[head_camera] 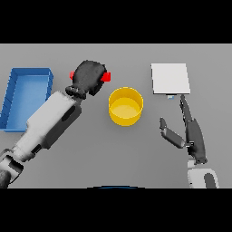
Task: Pick up the red beaker and tilt it to pour out 1 green nut into yellow bowl. Pick up the yellow bowl and place it on the metallic measuring scale.
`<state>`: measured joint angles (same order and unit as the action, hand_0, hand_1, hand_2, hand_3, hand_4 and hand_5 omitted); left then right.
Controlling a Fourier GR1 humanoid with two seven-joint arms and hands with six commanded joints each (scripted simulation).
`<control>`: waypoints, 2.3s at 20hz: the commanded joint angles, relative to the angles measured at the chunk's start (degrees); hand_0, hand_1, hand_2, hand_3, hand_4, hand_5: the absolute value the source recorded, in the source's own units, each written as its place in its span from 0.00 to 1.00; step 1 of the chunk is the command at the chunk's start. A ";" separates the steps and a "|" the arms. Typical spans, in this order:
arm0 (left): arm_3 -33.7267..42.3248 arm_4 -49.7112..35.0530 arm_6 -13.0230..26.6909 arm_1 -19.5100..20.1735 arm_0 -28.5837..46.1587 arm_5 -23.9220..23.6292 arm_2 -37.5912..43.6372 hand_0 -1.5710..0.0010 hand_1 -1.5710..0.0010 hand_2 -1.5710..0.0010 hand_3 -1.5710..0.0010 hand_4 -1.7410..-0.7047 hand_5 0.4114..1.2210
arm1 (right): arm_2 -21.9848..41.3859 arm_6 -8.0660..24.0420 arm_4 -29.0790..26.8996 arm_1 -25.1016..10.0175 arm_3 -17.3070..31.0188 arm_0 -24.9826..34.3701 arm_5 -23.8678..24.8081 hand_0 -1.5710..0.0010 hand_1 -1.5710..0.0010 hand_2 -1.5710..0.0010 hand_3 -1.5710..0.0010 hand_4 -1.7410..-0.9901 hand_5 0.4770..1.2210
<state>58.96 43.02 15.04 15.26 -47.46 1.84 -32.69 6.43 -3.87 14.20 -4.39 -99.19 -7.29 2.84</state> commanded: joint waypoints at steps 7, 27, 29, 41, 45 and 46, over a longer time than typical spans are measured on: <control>-4.14 7.01 -3.20 0.87 -8.13 8.61 -10.30 0.00 0.00 0.00 0.19 0.04 0.99 | -0.64 -1.19 -2.06 0.94 0.42 -0.61 -0.33 1.00 1.00 1.00 1.00 0.60 0.27; -15.09 20.07 -14.98 -1.50 -25.53 17.74 -35.56 0.00 0.00 0.00 0.00 0.01 1.00 | -0.14 -0.76 0.56 2.62 1.29 -0.57 2.62 1.00 1.00 1.00 1.00 0.69 0.14; -15.30 21.02 -15.88 -1.83 -26.70 18.11 -37.94 0.00 0.00 0.00 0.00 0.01 1.00 | -0.38 -0.71 0.42 2.25 1.34 -0.20 2.45 1.00 1.00 1.00 1.00 0.70 0.15; -21.36 17.91 -21.20 2.65 -40.41 12.74 -37.90 0.00 0.00 0.09 0.19 0.05 1.00 | -0.17 -2.08 1.79 1.96 2.07 0.38 3.25 1.00 1.00 1.00 1.00 0.73 0.16; -28.23 12.51 -19.98 5.05 -46.13 11.85 -32.27 0.00 0.00 0.04 0.17 0.03 1.00 | -0.72 -2.44 -0.82 2.33 2.51 0.70 1.85 1.00 1.00 1.00 1.00 0.74 0.16; -30.90 10.58 -18.70 4.72 -46.89 11.33 -30.21 0.00 0.00 0.03 0.14 0.03 1.00 | -0.91 -1.88 -1.82 2.49 2.18 1.00 1.38 1.00 1.00 1.00 1.00 0.74 0.16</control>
<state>28.05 53.52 -3.43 20.02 -94.38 13.21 -62.90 5.51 -5.80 12.37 -1.89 -97.02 -6.27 4.24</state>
